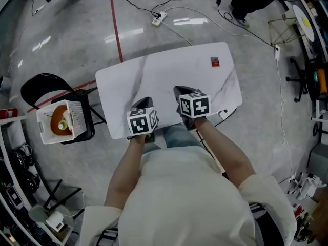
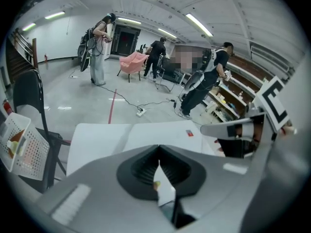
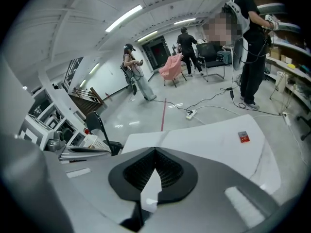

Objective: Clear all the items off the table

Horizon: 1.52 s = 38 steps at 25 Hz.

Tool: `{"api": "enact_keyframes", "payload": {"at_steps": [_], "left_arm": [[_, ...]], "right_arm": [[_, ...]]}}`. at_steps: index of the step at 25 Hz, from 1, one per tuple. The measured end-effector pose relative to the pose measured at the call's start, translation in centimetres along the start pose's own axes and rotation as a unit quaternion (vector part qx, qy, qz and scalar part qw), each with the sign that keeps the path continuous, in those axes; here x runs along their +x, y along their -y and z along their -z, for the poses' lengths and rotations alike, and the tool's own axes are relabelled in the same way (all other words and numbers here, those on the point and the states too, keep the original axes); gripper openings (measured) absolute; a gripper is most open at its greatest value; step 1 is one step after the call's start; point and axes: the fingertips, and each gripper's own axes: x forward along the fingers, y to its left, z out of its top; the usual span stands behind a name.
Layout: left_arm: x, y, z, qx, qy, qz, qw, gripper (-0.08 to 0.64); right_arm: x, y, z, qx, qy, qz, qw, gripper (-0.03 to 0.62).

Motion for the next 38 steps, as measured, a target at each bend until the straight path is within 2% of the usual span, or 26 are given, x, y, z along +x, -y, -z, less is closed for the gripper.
{"api": "enact_keyframes", "payload": {"at_steps": [9, 19, 33, 35, 38], "left_arm": [[5.7, 7.4, -0.7, 0.005, -0.022, 0.015, 0.9996, 0.009], [12.5, 13.0, -0.7, 0.029, -0.054, 0.031, 0.9976, 0.009], [21.8, 16.7, -0.5, 0.049, -0.093, 0.049, 0.9932, 0.009], [22.9, 16.8, -0.4, 0.048, -0.097, 0.051, 0.9928, 0.009], [24.4, 17.1, -0.2, 0.047, -0.104, 0.053, 0.9921, 0.009]], "right_arm": [[-1.7, 9.8, 0.4, 0.016, -0.014, 0.022, 1.0, -0.002], [-1.5, 20.6, 1.4, 0.05, -0.021, 0.068, 0.996, -0.002], [2.0, 32.2, 1.3, 0.078, -0.028, 0.126, 0.989, 0.0], [2.8, 33.4, 1.4, 0.088, -0.028, 0.128, 0.987, 0.028], [3.9, 35.4, 1.8, 0.101, -0.027, 0.136, 0.985, 0.035]]}}
